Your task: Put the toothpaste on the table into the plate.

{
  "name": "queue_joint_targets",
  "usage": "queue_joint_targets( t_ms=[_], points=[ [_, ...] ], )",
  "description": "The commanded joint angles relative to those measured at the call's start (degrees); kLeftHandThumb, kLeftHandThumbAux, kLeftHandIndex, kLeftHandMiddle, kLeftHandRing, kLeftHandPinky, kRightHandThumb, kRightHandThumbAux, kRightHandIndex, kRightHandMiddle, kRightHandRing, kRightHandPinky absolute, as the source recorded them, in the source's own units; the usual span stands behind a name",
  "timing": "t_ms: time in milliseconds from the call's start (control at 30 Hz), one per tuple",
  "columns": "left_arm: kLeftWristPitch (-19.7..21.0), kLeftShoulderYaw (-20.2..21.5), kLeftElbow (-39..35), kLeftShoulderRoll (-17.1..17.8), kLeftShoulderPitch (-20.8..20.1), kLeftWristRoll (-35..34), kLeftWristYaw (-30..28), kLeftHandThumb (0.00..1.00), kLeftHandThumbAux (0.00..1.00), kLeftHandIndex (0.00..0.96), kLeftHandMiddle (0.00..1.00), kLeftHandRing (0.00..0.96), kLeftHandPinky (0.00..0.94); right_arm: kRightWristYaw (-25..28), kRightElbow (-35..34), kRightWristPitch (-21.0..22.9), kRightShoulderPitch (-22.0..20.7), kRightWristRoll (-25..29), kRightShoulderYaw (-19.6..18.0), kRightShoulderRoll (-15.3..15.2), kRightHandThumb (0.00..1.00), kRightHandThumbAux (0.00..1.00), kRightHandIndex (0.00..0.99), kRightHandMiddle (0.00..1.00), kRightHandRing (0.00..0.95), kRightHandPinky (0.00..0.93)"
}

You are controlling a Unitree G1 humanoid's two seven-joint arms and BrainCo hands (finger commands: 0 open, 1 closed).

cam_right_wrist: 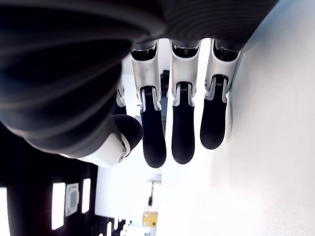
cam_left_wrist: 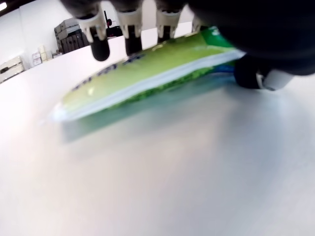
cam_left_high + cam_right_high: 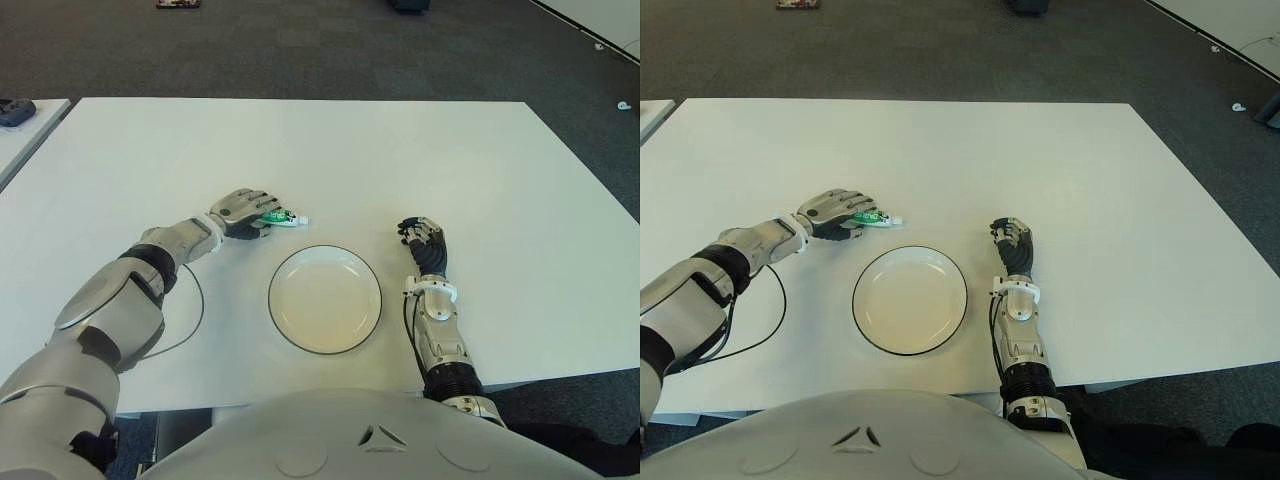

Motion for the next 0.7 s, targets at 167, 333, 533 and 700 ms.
queue_joint_targets(
  t_ms=[167, 333, 533, 700],
  points=[
    [-1.5, -2.2, -0.2, 0.9, 3.9, 1.2, -5.4, 0.581, 0.347, 0.316, 0.33, 0.321, 0.372, 0.7, -0.1, -0.1, 1.5, 1.4, -0.5, 0.8, 0.711, 0.732, 0.428, 0.471, 0.457, 0.482],
    [-0.5, -0.5, -1.9, 1.3, 4.9, -0.6, -4.8, 0.65, 0.537, 0.435, 0.562, 0.56, 0.578, 0.7, -0.9, 0.0, 1.8, 1.2, -0.6, 0.9, 0.711, 0.732, 0.428, 0.471, 0.458, 0.478],
    [0.5, 0.7, -1.8, 0.6, 5.8, -2.0, -3.3, 0.705, 0.683, 0.435, 0.701, 0.708, 0.72, 0.4, -1.6, 0.4, 2.0, 0.5, -0.4, 0.8, 0.71, 0.732, 0.427, 0.47, 0.457, 0.472],
    [0.3, 1.5, -2.1, 0.5, 6.2, -2.9, -3.2, 0.71, 0.702, 0.434, 0.767, 0.782, 0.816, 0.2, -1.9, 1.0, 2.0, 0.1, -0.3, 0.8, 0.71, 0.732, 0.427, 0.475, 0.46, 0.477]
  ],
)
